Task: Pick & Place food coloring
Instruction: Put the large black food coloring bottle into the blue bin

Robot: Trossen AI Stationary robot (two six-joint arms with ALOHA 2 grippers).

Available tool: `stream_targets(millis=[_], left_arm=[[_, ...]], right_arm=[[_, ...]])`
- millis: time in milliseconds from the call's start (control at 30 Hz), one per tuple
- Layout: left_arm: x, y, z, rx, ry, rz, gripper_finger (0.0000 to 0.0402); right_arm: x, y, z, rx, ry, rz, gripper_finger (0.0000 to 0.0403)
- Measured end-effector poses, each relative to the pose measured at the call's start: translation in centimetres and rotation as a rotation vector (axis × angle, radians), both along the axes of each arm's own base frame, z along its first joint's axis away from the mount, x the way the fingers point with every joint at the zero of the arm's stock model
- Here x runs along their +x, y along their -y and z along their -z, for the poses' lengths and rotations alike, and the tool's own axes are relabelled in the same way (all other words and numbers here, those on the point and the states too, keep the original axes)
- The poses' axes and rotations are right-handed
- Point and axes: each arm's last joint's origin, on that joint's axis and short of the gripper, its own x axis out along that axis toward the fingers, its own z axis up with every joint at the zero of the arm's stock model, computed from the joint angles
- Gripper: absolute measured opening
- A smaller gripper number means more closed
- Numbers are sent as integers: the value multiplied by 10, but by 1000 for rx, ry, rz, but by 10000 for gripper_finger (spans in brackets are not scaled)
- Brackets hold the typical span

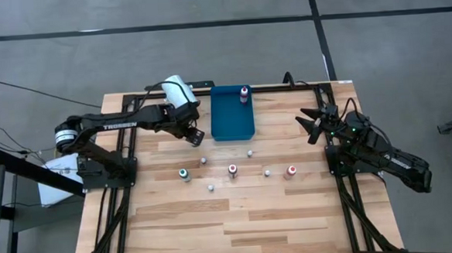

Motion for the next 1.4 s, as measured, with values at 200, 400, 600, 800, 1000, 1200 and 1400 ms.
stream_targets(millis=[200, 400, 600, 800, 1000, 1200, 1400], left_arm=[[0, -2, 0, 30, -1, -6, 163], [7, -4, 8, 15, -10, 14, 163], [15, -7, 25, 4, -53, 23, 163], [15, -7, 26, 17, -64, 16, 161], [15, -7, 25, 20, -65, 28, 128], [15, -7, 25, 22, -63, 28, 106], [15, -7, 25, 18, -60, 31, 112]], right_arm=[[0, 0, 0, 0, -1, 1, 225], [0, 0, 0, -1, -1, 2, 225], [0, 1, 0, -2, -2, 22, 225], [0, 1, 0, -2, -2, 22, 225], [0, 1, 0, -2, -2, 22, 225], [-1, 1, 0, -4, -3, 52, 225], [-1, 1, 0, -4, -3, 53, 225]])
